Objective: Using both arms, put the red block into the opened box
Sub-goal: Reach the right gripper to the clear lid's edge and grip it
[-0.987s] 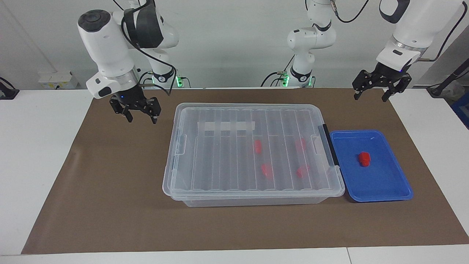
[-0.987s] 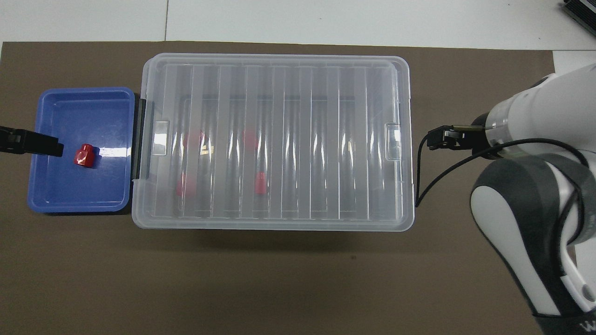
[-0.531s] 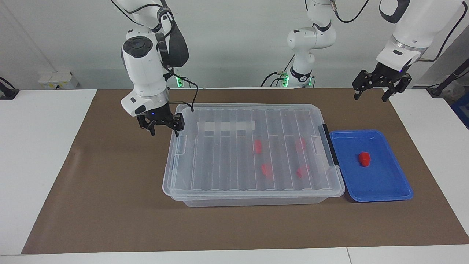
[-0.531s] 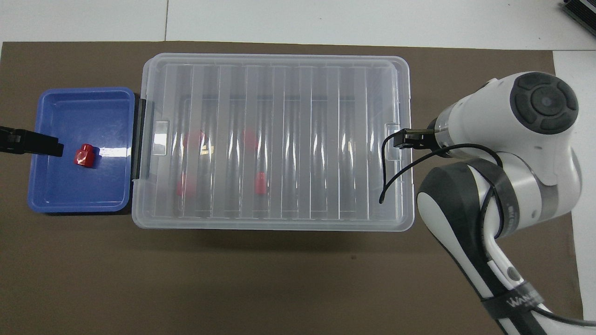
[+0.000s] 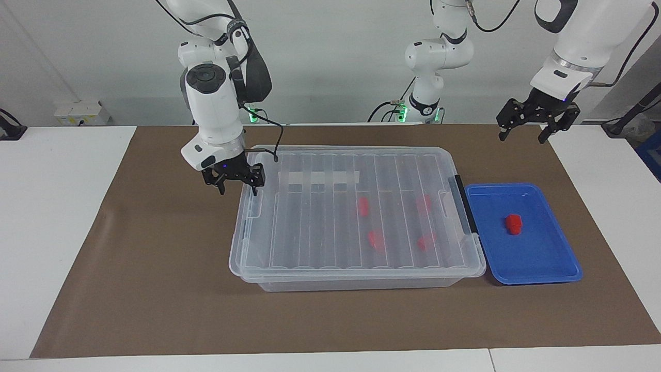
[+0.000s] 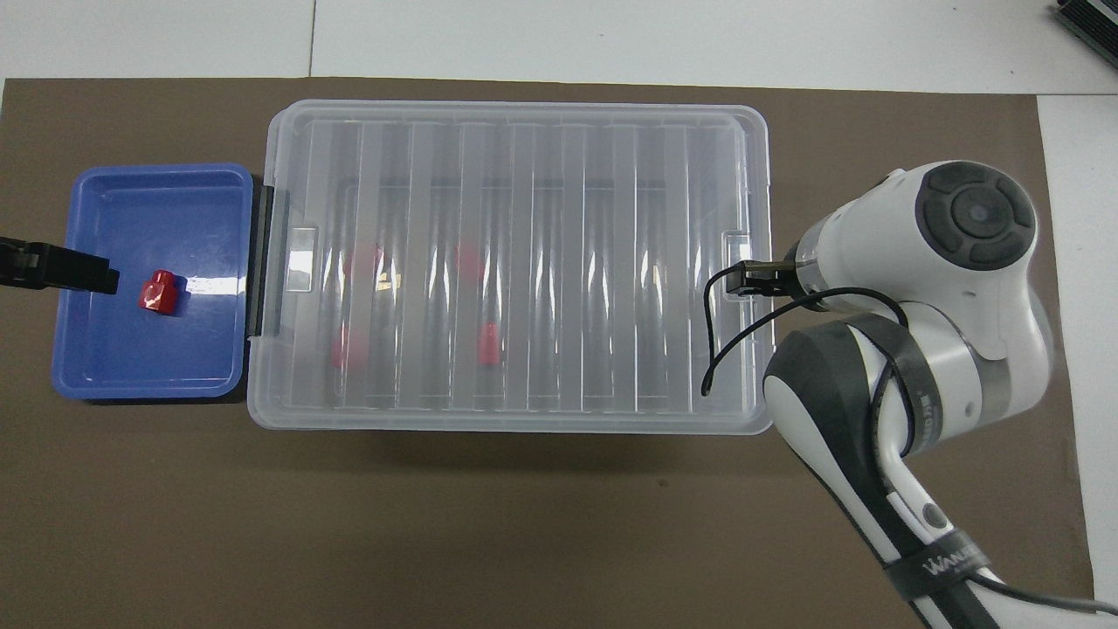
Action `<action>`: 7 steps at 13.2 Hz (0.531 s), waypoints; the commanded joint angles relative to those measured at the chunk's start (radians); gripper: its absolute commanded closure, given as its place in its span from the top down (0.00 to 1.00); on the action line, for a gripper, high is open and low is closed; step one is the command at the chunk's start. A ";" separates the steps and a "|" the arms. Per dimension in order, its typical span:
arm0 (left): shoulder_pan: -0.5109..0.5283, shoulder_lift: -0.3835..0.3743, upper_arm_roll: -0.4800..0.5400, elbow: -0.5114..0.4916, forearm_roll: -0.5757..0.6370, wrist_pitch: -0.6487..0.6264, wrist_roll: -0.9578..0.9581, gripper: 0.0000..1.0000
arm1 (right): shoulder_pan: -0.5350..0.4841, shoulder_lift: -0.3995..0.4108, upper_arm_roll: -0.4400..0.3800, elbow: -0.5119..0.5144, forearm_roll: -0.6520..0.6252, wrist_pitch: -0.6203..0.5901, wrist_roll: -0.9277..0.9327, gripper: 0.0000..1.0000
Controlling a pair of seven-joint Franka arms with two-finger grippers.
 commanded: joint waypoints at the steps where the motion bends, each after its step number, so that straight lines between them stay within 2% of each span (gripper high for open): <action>1: 0.000 -0.024 0.004 -0.030 0.021 0.015 -0.006 1.00 | -0.016 -0.041 0.003 -0.050 -0.017 0.005 0.022 0.90; 7: -0.006 -0.026 0.002 -0.030 0.021 0.003 -0.007 1.00 | -0.082 -0.078 0.003 -0.097 -0.017 -0.008 -0.075 0.89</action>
